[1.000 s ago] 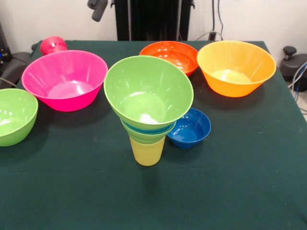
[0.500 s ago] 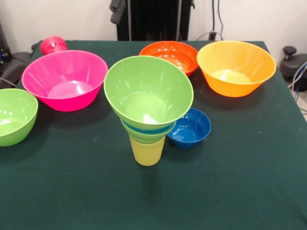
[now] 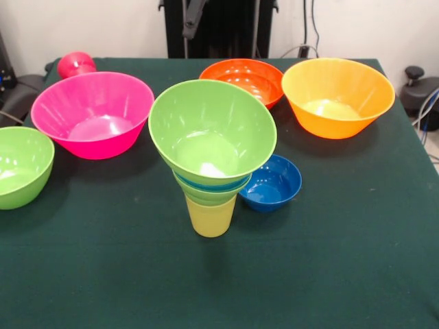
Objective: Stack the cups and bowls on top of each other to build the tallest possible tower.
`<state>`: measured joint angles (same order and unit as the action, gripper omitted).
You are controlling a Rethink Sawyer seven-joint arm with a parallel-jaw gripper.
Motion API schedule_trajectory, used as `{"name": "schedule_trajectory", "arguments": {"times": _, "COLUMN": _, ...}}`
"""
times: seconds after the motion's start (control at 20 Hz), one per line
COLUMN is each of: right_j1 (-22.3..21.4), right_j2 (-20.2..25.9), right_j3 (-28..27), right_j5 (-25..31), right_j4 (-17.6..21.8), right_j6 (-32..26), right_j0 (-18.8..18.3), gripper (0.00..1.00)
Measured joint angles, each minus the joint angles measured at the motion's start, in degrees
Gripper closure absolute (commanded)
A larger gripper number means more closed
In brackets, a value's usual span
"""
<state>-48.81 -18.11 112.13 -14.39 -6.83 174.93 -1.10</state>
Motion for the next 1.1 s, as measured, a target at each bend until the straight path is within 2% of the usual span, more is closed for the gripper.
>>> {"name": "schedule_trajectory", "arguments": {"times": 0.25, "right_j1": -0.64, "right_j2": -1.14, "right_j3": 4.75, "right_j5": -1.51, "right_j4": -0.04, "right_j6": 0.00, "right_j0": 3.41, "gripper": 0.00}}
{"name": "schedule_trajectory", "arguments": {"times": 0.3, "right_j1": -0.61, "right_j2": -1.77, "right_j3": 6.60, "right_j5": -2.63, "right_j4": -0.04, "right_j6": 0.00, "right_j0": 5.55, "gripper": 0.00}}
{"name": "schedule_trajectory", "arguments": {"times": 0.55, "right_j1": -0.58, "right_j2": -2.96, "right_j3": 10.86, "right_j5": -5.69, "right_j4": -0.04, "right_j6": 0.00, "right_j0": 11.46, "gripper": 0.00}}
{"name": "schedule_trajectory", "arguments": {"times": 0.6, "right_j1": -0.51, "right_j2": -3.29, "right_j3": 12.61, "right_j5": -7.19, "right_j4": -0.05, "right_j6": 0.00, "right_j0": 14.23, "gripper": 0.00}}
{"name": "schedule_trajectory", "arguments": {"times": 0.9, "right_j1": -0.29, "right_j2": -3.76, "right_j3": 18.41, "right_j5": -13.30, "right_j4": -0.07, "right_j6": 0.00, "right_j0": 21.60, "gripper": 0.00}}
{"name": "schedule_trajectory", "arguments": {"times": 1.1, "right_j1": 0.93, "right_j2": -3.90, "right_j3": 21.59, "right_j5": -17.73, "right_j4": -0.09, "right_j6": 0.00, "right_j0": 23.85, "gripper": 0.00}}
